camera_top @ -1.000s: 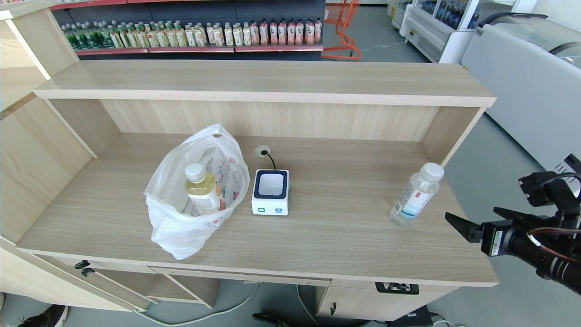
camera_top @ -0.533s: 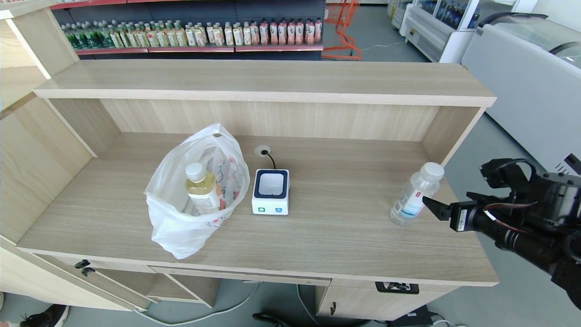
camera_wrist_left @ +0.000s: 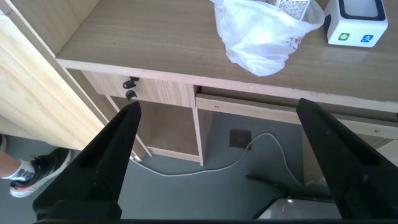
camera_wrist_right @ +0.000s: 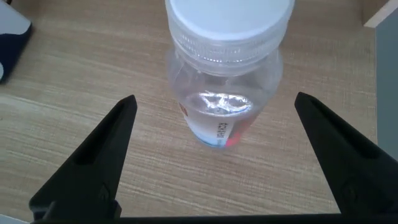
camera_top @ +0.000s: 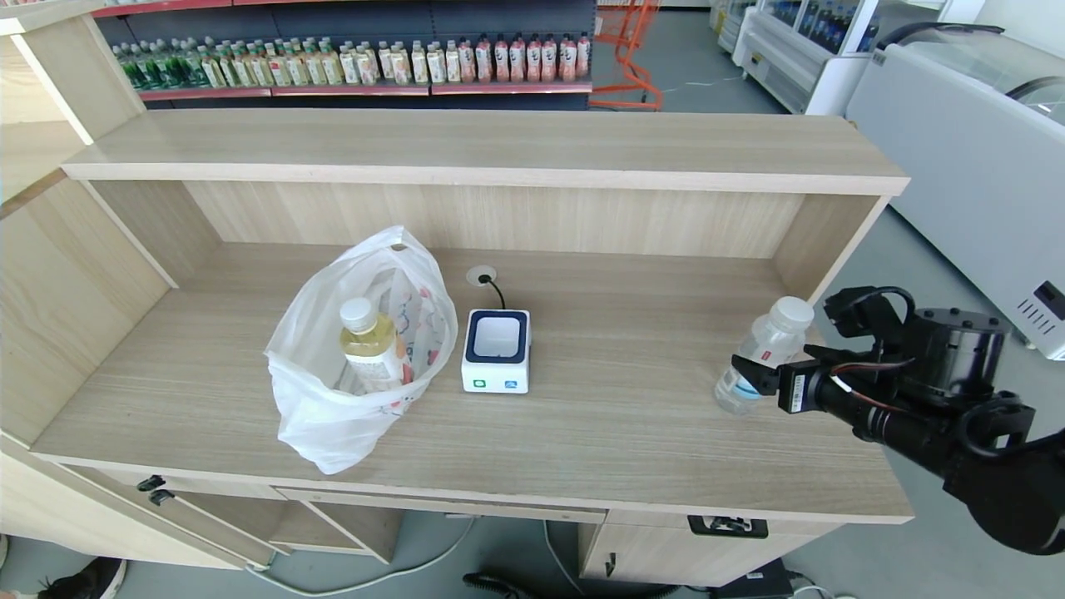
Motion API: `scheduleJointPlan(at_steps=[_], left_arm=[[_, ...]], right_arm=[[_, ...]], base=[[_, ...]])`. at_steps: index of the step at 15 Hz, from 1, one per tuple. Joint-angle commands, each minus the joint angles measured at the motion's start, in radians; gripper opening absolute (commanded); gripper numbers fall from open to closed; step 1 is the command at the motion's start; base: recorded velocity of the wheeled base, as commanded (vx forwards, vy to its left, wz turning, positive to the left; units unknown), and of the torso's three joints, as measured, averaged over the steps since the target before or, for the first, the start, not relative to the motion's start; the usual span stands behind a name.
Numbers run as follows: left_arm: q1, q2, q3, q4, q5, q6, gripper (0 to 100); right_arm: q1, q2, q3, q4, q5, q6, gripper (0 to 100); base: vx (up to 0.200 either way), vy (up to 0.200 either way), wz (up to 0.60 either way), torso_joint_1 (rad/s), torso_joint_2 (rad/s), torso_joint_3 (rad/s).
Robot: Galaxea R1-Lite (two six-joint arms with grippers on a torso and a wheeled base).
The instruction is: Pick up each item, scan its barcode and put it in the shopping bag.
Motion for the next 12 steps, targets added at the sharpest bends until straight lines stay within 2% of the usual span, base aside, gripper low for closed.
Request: scheduleJointPlan(at_steps=[1, 12], left_arm=[[0.0, 0.0, 0.0, 0.0, -0.001, 0.0, 100], [0.0, 0.001, 0.0, 0.0, 0.001, 0.0, 100]], right_arm=[[0.014, 0.046, -0.019, -0.018, 0.0, -0.009, 100], [0.042, 0.157, -0.088, -0.114, 0.003, -0.055, 100]], base=[[0.0, 0.0, 0.0, 0.0, 0.0, 0.0], [0.0, 0.0, 0.0, 0.0, 0.0, 0.0]])
